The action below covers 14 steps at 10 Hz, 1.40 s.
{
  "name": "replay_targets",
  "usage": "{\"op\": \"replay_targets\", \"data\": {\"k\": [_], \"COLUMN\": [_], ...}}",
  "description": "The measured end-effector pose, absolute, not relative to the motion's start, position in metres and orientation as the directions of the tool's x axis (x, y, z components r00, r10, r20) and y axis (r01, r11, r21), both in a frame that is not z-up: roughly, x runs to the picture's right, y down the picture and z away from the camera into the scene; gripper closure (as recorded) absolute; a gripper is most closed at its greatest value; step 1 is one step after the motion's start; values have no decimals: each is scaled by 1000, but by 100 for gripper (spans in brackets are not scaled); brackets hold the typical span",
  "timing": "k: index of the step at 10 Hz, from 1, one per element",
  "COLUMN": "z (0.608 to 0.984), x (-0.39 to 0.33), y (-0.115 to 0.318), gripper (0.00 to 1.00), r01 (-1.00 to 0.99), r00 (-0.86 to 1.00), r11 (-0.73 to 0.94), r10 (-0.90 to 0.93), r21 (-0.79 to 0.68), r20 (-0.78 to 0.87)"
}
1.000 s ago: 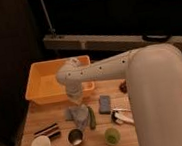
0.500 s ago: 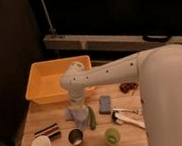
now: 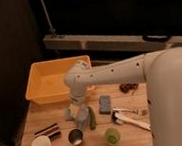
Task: Place towel in plastic cup
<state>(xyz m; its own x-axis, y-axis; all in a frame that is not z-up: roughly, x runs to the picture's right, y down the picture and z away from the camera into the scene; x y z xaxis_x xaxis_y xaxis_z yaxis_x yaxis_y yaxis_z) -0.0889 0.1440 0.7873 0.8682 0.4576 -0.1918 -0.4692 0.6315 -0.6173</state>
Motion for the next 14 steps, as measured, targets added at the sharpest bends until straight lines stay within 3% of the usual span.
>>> {"op": "replay_targets", "data": {"k": [11, 14], "z": [844, 855], "x": [-96, -92], "y": [161, 165], "gripper": [22, 49], "r01": [-414, -449], "r00": [899, 886], "r11": [651, 607], "r10": [402, 396], "r21": [-637, -656], "r20": [-173, -240]}}
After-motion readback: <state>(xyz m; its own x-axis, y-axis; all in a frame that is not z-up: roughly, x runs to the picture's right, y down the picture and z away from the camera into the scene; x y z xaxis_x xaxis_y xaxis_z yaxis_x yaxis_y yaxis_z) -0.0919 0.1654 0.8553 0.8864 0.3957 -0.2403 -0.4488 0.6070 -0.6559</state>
